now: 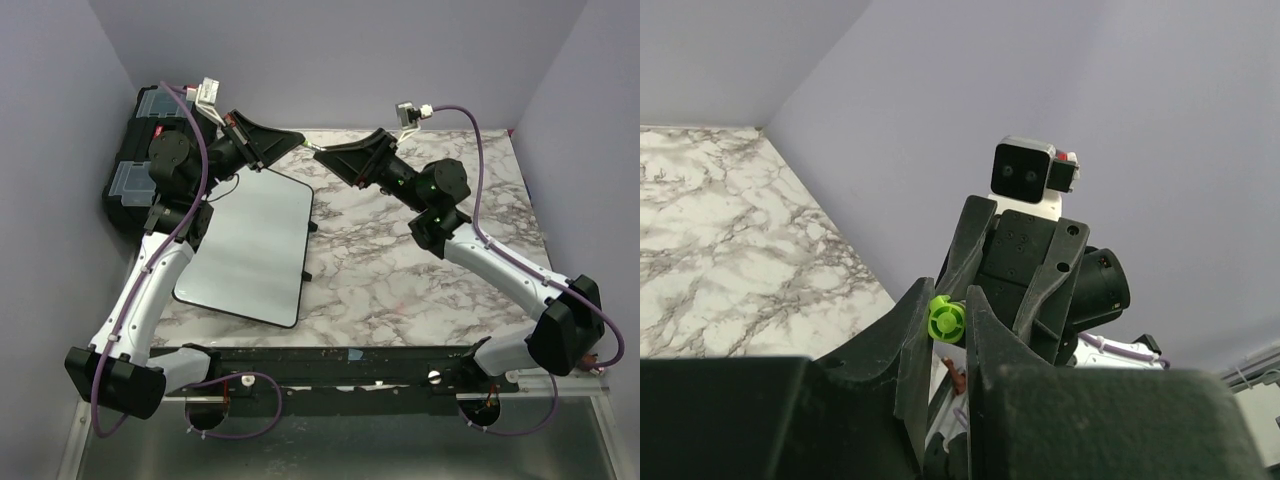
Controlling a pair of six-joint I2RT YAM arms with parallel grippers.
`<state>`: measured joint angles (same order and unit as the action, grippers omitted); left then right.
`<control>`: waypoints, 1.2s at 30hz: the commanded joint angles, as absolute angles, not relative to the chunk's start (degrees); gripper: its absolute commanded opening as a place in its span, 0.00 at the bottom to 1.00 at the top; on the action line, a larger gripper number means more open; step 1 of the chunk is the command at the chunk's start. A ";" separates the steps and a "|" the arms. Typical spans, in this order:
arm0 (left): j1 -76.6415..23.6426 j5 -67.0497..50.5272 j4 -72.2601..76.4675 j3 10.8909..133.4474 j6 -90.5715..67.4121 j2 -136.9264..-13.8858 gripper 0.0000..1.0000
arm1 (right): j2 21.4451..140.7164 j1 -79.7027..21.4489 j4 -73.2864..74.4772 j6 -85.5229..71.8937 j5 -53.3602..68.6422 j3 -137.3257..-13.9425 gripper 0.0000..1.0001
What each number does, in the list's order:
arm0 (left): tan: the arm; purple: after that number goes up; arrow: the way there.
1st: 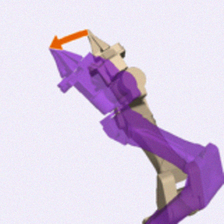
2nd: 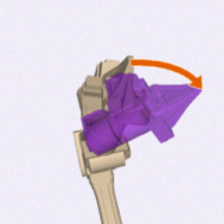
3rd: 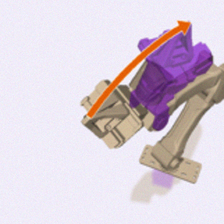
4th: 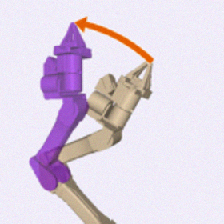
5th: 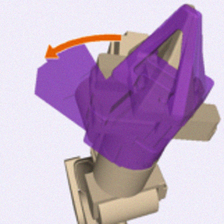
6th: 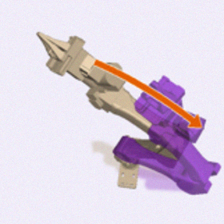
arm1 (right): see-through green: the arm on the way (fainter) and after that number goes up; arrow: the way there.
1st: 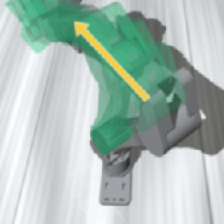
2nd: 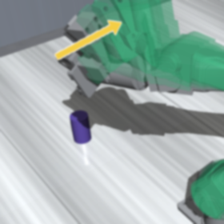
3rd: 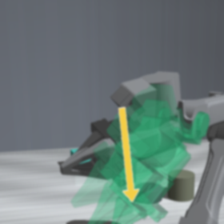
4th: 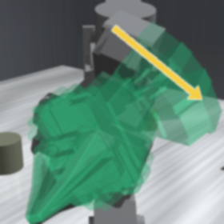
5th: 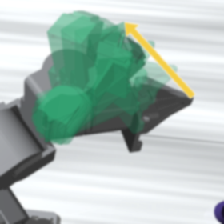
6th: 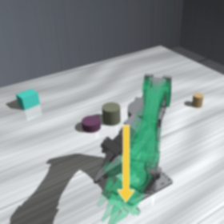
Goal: Write a sentence on the whiteboard
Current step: Open the pen cap from the whiteboard marker.
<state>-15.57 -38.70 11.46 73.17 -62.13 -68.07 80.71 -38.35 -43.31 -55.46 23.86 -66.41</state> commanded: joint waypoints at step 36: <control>-16.83 -39.64 3.90 69.52 -59.77 -68.21 0.00 | 82.71 -39.10 -55.46 -59.07 24.72 -67.90 0.10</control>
<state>-15.44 -36.82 11.00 71.94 -63.24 -66.74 83.40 -37.80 -48.71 -58.48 23.90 -66.41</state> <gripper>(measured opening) 0.154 0.147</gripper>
